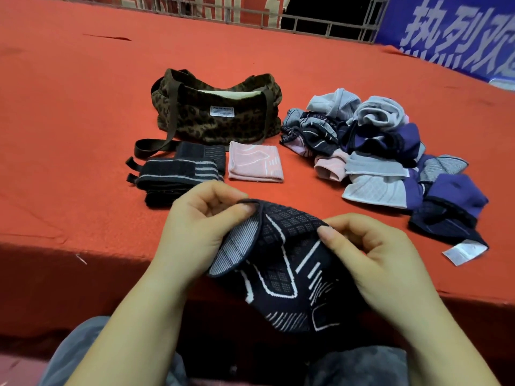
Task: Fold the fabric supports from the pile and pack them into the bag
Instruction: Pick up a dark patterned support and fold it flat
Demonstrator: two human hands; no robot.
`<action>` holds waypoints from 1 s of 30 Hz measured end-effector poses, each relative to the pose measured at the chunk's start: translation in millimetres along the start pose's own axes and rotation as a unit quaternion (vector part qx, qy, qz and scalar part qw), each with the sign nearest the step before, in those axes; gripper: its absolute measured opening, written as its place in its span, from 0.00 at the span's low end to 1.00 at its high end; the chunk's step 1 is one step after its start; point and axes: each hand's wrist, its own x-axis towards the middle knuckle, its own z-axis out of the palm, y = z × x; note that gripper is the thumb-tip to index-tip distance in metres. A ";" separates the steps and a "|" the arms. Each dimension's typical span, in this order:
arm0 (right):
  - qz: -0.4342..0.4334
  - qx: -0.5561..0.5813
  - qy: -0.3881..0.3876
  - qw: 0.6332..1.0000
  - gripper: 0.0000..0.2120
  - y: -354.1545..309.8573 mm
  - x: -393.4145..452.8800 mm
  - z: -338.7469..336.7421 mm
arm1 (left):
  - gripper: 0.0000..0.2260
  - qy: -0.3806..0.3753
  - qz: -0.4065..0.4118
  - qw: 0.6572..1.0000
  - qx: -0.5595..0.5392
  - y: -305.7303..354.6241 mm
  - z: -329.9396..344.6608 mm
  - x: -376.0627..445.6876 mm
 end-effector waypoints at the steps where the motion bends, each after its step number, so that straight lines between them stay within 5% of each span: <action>1: 0.007 -0.011 -0.007 1.000 0.03 1.0 2.1 0.2 | 0.09 0.009 -0.012 1.000 0.008 -2.4 0.3 0.5; 4: 0.020 -0.050 -0.011 0.998 0.05 3.0 10.7 -0.7 | 0.03 -0.007 -0.109 0.994 -0.004 -8.6 -1.0 2.6; 8: 0.026 -0.102 -0.033 0.994 0.07 3.1 26.0 -6.5 | 0.13 -0.080 -0.257 0.963 -0.014 -18.2 -2.5 11.7; 13: 0.047 -0.125 -0.071 0.988 0.11 1.9 38.7 -8.3 | 0.03 -0.047 -0.143 0.987 0.061 -22.8 3.7 5.3; 18: 0.133 -0.249 -0.146 0.948 0.13 26.7 21.4 -9.6 | 0.06 0.027 -0.103 0.985 0.133 -31.9 -6.2 15.1; 25: 0.151 -0.133 0.066 0.977 0.11 39.2 12.8 -23.2 | 0.04 0.076 -0.039 0.959 0.270 -45.1 -16.6 19.1; 30: 0.101 -0.152 0.179 0.967 0.16 29.7 51.5 -38.1 | 0.17 0.065 -0.014 0.950 0.305 -43.6 -0.4 21.3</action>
